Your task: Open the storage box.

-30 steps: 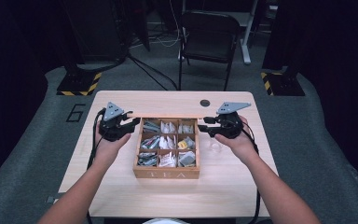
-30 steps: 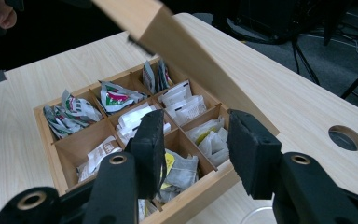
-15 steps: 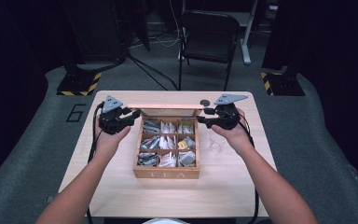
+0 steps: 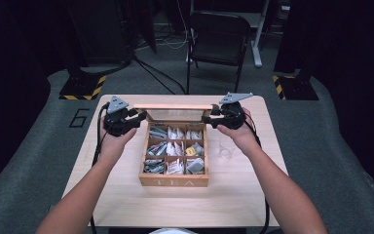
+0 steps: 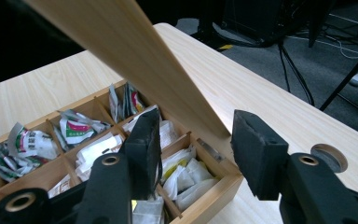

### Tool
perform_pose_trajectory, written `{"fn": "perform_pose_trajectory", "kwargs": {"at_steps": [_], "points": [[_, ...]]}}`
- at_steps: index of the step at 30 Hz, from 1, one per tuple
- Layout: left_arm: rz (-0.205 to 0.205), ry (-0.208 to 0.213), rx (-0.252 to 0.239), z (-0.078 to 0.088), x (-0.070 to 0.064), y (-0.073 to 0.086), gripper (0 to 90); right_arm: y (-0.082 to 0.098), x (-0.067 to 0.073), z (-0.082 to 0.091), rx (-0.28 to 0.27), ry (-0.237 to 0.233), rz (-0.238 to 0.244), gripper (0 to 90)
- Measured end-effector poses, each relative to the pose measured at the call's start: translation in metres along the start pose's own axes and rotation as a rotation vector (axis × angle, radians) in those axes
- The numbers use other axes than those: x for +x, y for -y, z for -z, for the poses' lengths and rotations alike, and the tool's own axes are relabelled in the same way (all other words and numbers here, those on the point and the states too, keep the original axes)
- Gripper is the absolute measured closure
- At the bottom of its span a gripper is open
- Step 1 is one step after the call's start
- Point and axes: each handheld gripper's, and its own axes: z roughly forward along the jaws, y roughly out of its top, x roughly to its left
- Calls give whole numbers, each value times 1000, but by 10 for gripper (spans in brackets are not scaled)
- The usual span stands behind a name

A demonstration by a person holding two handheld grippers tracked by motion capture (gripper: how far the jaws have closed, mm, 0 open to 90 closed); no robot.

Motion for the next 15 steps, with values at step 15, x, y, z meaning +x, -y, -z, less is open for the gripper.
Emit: {"fn": "perform_pose_trajectory", "kwargs": {"at_steps": [15], "points": [[1,-1,-13,-6,6,-6,620,-5,-9,-6,-19,22,-28,584]]}}
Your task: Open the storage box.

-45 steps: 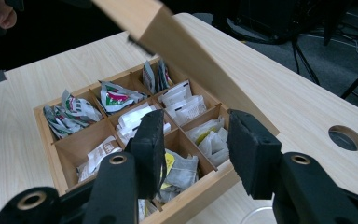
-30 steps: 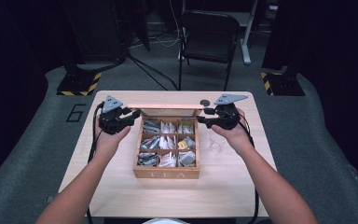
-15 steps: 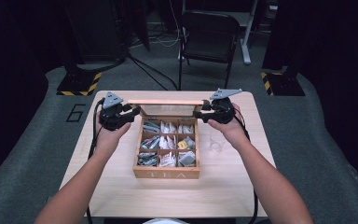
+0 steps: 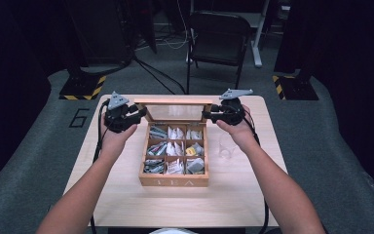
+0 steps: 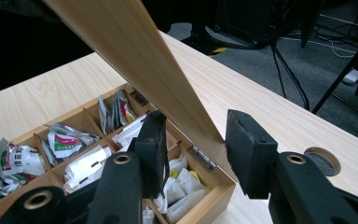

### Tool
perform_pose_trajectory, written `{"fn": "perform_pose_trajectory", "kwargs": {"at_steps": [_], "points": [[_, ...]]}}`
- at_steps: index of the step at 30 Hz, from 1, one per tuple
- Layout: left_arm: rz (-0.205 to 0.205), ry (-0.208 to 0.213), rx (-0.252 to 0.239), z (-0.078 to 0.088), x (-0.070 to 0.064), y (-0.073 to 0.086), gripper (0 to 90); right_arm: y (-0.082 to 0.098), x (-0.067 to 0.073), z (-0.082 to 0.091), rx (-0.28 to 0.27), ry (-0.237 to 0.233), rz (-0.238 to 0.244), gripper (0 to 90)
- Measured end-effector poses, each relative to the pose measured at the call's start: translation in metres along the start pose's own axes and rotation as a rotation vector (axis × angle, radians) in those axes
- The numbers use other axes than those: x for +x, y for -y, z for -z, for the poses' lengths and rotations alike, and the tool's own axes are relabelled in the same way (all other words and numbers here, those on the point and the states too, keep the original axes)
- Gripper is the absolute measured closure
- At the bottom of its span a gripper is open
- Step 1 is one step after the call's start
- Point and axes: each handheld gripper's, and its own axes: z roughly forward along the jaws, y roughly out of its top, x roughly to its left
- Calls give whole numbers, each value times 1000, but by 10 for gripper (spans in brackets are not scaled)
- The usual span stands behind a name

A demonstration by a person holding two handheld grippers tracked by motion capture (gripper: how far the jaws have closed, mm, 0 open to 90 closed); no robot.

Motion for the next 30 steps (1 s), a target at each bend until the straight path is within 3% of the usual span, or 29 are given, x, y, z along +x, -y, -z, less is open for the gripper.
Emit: {"fn": "perform_pose_trajectory", "kwargs": {"at_steps": [5,16,21,30], "points": [[4,2,-7,-3,2,0,619,-2,-3,-1,1,-4,-13,588],[0,-7,31,-20,8,4,625,-7,-7,-4,10,0,-7,596],[3,-8,16,-26,11,5,634,-8,-11,-7,-6,-2,-13,595],[14,-7,14,-29,13,4,637,-4,-15,-14,12,8,-12,582]]}}
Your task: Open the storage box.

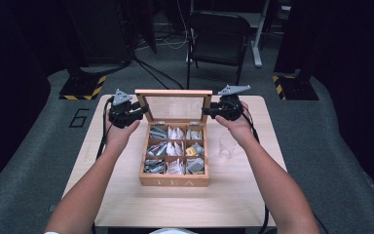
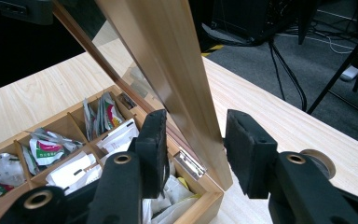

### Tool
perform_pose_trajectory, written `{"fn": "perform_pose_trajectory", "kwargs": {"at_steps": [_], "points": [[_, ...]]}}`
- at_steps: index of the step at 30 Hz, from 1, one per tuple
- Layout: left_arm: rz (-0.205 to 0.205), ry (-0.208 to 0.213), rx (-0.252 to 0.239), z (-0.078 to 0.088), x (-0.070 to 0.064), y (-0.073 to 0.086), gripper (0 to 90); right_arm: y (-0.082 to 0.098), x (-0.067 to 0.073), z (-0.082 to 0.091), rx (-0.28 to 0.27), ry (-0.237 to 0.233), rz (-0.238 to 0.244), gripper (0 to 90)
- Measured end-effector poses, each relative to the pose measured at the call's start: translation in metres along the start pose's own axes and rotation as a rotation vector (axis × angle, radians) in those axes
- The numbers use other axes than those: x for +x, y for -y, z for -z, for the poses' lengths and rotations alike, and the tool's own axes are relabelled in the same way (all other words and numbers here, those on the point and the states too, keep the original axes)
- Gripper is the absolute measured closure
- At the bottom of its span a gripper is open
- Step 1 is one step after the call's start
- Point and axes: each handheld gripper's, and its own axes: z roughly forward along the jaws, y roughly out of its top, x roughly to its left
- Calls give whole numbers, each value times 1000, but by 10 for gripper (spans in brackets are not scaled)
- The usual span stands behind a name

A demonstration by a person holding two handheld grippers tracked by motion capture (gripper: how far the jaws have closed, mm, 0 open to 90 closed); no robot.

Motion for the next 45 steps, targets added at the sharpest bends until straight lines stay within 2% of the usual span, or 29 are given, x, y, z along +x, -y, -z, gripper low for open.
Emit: {"fn": "perform_pose_trajectory", "kwargs": {"at_steps": [18,27,31,45], "points": [[3,1,-7,-3,3,-1,637,4,-6,-15,17,0,-10,607],[6,4,-5,-3,3,-1,635,4,-8,-15,13,-17,-30,608],[8,-4,-4,-2,2,-1,636,5,-9,-16,10,-22,-23,609],[16,-9,-10,-6,3,-1,638,7,-10,-19,13,-9,-19,611]]}}
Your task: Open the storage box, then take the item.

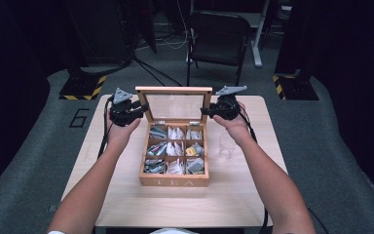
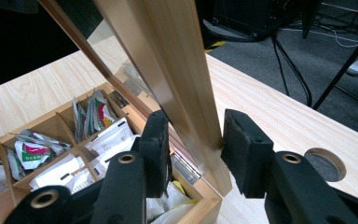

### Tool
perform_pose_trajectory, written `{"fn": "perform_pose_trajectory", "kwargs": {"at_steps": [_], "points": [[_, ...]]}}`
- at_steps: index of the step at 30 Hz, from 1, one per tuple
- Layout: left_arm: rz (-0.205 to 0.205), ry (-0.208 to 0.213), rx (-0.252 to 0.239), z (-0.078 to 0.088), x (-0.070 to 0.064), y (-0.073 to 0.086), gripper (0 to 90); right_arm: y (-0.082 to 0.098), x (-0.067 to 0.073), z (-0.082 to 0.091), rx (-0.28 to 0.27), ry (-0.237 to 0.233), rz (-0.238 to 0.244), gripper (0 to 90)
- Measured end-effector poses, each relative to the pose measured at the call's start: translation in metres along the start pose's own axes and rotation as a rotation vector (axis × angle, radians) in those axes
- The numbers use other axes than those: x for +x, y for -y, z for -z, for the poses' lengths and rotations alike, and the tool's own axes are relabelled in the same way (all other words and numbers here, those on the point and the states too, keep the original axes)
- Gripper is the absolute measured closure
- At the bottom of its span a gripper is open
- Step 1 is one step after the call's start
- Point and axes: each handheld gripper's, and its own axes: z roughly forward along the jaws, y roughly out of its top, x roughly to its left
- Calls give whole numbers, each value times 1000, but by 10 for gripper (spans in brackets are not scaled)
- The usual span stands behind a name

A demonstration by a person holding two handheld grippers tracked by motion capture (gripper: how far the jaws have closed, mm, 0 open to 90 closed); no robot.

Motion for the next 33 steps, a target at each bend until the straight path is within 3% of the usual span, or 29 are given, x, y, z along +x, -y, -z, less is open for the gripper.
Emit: {"fn": "perform_pose_trajectory", "kwargs": {"at_steps": [13,25,33], "points": [[14,-4,8,-4,1,-2,636,3,-4,-7,9,5,-11,621],[16,-10,28,1,3,3,581,2,-7,-8,5,1,-16,626],[-3,5,37,4,-2,5,581,2,-6,-8,12,1,-27,626]]}}
